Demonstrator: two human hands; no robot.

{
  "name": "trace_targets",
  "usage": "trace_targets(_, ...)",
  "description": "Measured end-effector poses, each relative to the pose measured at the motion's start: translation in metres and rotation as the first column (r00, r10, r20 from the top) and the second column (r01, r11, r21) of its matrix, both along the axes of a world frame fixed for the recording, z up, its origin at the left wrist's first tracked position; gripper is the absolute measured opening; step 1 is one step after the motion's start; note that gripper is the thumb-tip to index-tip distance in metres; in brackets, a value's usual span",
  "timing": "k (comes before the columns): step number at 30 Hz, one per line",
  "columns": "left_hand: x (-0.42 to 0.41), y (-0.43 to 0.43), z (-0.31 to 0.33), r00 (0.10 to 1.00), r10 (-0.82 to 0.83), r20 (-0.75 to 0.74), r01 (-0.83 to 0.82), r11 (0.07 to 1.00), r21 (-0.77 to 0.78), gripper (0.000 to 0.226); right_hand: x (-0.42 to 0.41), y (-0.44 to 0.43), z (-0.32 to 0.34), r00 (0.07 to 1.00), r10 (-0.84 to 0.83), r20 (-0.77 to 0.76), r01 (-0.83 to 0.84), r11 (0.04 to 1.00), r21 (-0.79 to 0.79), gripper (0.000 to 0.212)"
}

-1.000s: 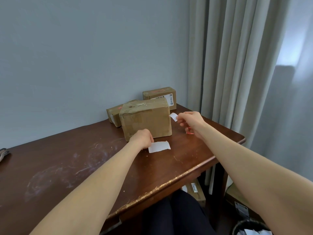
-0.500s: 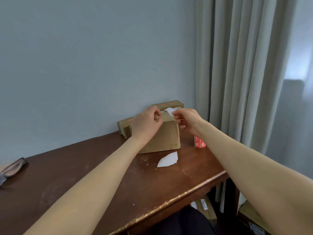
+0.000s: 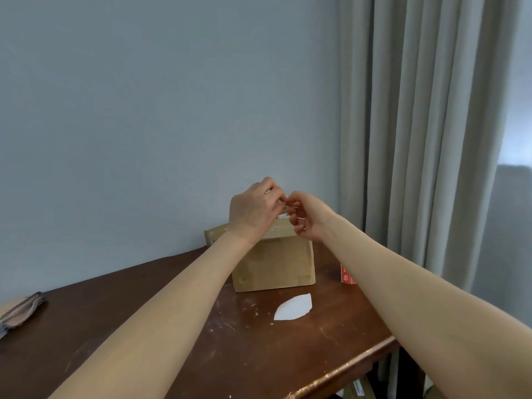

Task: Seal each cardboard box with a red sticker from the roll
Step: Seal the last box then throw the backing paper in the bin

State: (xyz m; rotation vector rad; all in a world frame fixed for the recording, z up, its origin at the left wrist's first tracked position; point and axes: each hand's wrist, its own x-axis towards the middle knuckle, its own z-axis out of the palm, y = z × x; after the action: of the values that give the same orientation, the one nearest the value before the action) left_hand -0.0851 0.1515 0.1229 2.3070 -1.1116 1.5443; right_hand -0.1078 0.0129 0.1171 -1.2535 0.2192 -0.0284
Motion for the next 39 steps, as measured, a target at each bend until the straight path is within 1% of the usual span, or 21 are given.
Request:
trace_targets(4, 0.013, 0.000, 0.003, 0.999, 0.013, 0.036, -0.014, 0.999, 0.032, 0.012, 0.008, 0.002, -0.002, 0.999, 0.026, -0.029, -0.024, 0.998, 0.065, 0.016)
trace_targets(7, 0.021, 0.000, 0.002, 0.999, 0.027, 0.026, -0.029, 0.998, 0.058, 0.012, 0.011, 0.003, -0.003, 0.999, 0.038, -0.034, -0.035, 0.995, 0.096, 0.012)
trace_targets(14, 0.032, 0.001, -0.001, 0.999, 0.037, -0.011, -0.036, 0.998, 0.061, 0.012, 0.022, 0.005, -0.005, 0.997, 0.052, -0.049, -0.037, 0.964, 0.263, 0.008)
trace_targets(19, 0.041, 0.002, 0.000, 0.999, 0.039, 0.002, -0.040, 0.998, 0.039, 0.012, 0.030, 0.005, -0.008, 0.998, 0.054, -0.020, -0.045, 0.947, 0.318, 0.007)
trace_targets(20, 0.043, 0.005, 0.000, 0.998, 0.050, -0.024, -0.049, 0.999, 0.009, 0.011, 0.031, 0.002, -0.007, 0.999, 0.036, -0.019, -0.027, 0.939, 0.342, 0.006)
trace_targets(21, 0.044, 0.007, 0.001, 0.993, 0.063, -0.103, -0.068, 0.996, -0.051, 0.010, 0.033, -0.002, -0.008, 1.000, 0.010, -0.026, 0.000, 0.934, 0.357, 0.006)
trace_targets(22, 0.044, 0.009, 0.002, 0.972, 0.065, -0.225, -0.098, 0.985, -0.140, 0.009, 0.035, -0.007, -0.008, 0.999, -0.017, -0.037, 0.029, 0.938, 0.345, 0.007)
trace_targets(23, 0.044, 0.010, 0.003, 0.927, 0.029, -0.374, -0.129, 0.961, -0.244, 0.010, 0.038, -0.012, -0.009, 0.998, -0.045, -0.048, 0.057, 0.954, 0.294, 0.010)
trace_targets(24, 0.044, 0.010, 0.006, 0.850, -0.069, -0.522, -0.148, 0.920, -0.363, 0.010, 0.039, -0.015, -0.011, 0.996, -0.074, -0.056, 0.084, 0.973, 0.214, 0.014)
trace_targets(25, 0.045, 0.010, 0.008, 0.742, -0.224, -0.632, -0.158, 0.858, -0.490, 0.010, 0.041, -0.018, -0.013, 0.993, -0.101, -0.054, 0.107, 0.987, 0.120, 0.015)
trace_targets(26, 0.044, 0.010, 0.010, 0.616, -0.399, -0.679, -0.177, 0.770, -0.613, 0.009, 0.042, -0.018, -0.015, 0.991, -0.124, -0.045, 0.126, 0.991, 0.037, 0.016)
trace_targets(27, 0.043, 0.009, 0.013, 0.502, -0.535, -0.680, -0.226, 0.678, -0.700, 0.009, 0.043, -0.019, -0.016, 0.990, -0.142, -0.028, 0.141, 0.990, -0.028, 0.021)
trace_targets(28, 0.043, 0.009, 0.015, 0.410, -0.620, -0.669, -0.291, 0.606, -0.740, 0.008, 0.044, -0.018, -0.018, 0.988, -0.152, -0.014, 0.151, 0.986, -0.069, 0.030)
trace_targets(29, 0.043, 0.010, 0.015, 0.344, -0.671, -0.657, -0.347, 0.559, -0.753, 0.007, 0.045, -0.017, -0.020, 0.987, -0.159, -0.005, 0.158, 0.983, -0.089, 0.037)
trace_targets(31, 0.044, 0.012, 0.015, 0.258, -0.738, -0.624, -0.419, 0.497, -0.760, 0.008, 0.046, -0.017, -0.021, 0.988, -0.153, 0.007, 0.153, 0.985, -0.082, 0.044)
trace_targets(34, 0.044, 0.013, 0.015, 0.170, -0.818, -0.550, -0.476, 0.420, -0.773, 0.012, 0.046, -0.015, -0.020, 0.992, -0.127, 0.005, 0.127, 0.990, -0.058, 0.043)
trace_targets(36, 0.044, 0.014, 0.015, 0.136, -0.840, -0.525, -0.493, 0.402, -0.771, 0.014, 0.046, -0.013, -0.019, 0.994, -0.108, 0.016, 0.109, 0.992, -0.063, 0.040)
trace_targets(39, 0.046, 0.016, 0.013, 0.120, -0.856, -0.502, -0.517, 0.378, -0.768, 0.013, 0.045, -0.010, -0.016, 0.996, -0.081, 0.045, 0.084, 0.994, -0.068, 0.038)
